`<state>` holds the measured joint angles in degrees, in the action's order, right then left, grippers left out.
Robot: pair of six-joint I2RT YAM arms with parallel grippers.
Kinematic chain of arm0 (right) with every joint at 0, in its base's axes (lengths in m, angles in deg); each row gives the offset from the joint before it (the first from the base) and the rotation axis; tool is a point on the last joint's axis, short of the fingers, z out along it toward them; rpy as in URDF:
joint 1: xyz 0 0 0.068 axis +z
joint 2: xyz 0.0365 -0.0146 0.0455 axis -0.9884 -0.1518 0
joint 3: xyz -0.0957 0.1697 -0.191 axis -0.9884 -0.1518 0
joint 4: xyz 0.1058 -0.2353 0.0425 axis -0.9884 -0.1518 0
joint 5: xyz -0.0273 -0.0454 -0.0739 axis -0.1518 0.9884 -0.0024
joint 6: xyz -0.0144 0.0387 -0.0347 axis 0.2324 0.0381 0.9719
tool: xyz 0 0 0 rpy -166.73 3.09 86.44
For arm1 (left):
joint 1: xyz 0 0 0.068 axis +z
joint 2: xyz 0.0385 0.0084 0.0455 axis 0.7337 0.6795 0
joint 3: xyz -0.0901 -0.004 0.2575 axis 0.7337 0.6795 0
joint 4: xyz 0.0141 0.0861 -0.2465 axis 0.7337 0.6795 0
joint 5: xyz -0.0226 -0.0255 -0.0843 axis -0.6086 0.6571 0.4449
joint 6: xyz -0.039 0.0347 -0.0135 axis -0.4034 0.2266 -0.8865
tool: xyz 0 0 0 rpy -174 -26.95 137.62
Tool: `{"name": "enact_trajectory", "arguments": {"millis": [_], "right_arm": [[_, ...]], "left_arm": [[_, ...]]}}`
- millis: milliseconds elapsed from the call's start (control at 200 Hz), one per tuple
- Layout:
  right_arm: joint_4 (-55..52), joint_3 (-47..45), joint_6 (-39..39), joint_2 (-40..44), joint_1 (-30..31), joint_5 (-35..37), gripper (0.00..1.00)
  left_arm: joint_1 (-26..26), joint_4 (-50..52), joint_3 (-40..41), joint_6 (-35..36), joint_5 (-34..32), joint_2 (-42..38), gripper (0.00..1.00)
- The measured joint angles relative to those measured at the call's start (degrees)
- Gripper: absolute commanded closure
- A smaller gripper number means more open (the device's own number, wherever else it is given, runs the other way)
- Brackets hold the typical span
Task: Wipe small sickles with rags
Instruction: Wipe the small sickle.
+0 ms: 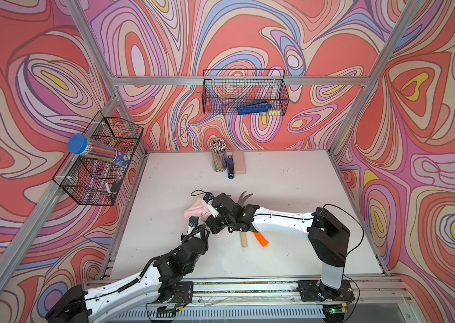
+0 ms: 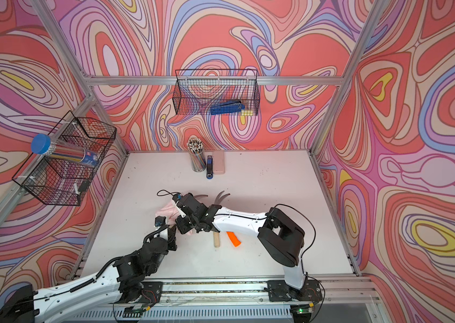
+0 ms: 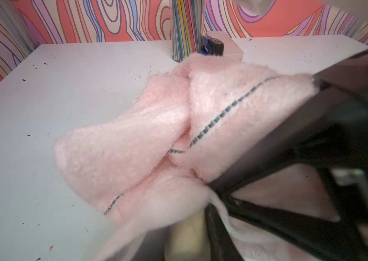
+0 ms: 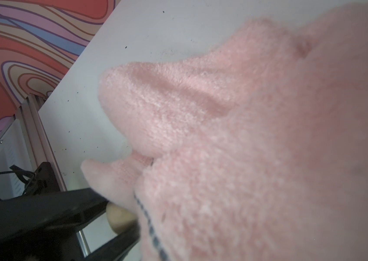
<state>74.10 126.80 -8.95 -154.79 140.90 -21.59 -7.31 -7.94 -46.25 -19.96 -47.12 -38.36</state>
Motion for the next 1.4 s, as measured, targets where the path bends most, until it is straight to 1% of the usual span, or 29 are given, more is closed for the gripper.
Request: {"name": "enact_trajectory", "arguments": {"millis": [170, 366, 561, 706, 866, 1011, 1117, 1202, 1302, 1402], "right_arm": [[1.0, -0.7, -0.2, 0.3, 0.0, -0.1, 1.00], [-2.0, 2.8, -0.8, -1.9, -0.3, -0.2, 1.00], [-3.4, 5.6, -2.8, -4.5, -3.6, -5.3, 1.00], [-7.0, 11.0, -2.3, -6.1, -5.6, -4.5, 1.00], [-10.8, 15.9, -1.8, -5.0, -5.4, 0.3, 1.00], [-17.0, 21.1, -1.2, -1.8, -5.2, 10.3, 1.00], [-19.3, 23.9, -0.1, 1.7, -5.3, 16.6, 1.00], [-19.8, 25.2, 0.9, 4.3, -5.3, 20.4, 1.00], [-19.4, 25.9, 2.3, 5.8, -5.4, 22.7, 1.00], [-18.1, 28.1, 4.1, 3.9, -5.8, 21.6, 1.00]], "left_arm": [[0.0, 0.0, 0.0, 0.0, 0.2, -0.2, 1.00], [0.2, 0.4, 0.0, -0.4, -0.1, -0.2, 1.00], [0.5, 0.9, 0.0, -0.8, 0.2, -0.1, 1.00], [0.4, 0.2, 0.0, -0.8, 1.7, -0.1, 1.00], [0.3, 0.0, -0.2, -0.8, 2.6, -0.1, 1.00], [0.3, 0.0, -0.2, -0.8, 2.9, -0.1, 1.00], [0.3, 0.0, -0.2, -0.9, 3.0, -0.1, 1.00], [0.3, 0.0, -0.3, -0.9, 2.9, -0.2, 1.00], [0.3, 0.0, -0.3, -0.9, 3.0, -0.2, 1.00], [0.3, 0.0, -0.3, -1.0, 3.2, -0.2, 1.00]]}}
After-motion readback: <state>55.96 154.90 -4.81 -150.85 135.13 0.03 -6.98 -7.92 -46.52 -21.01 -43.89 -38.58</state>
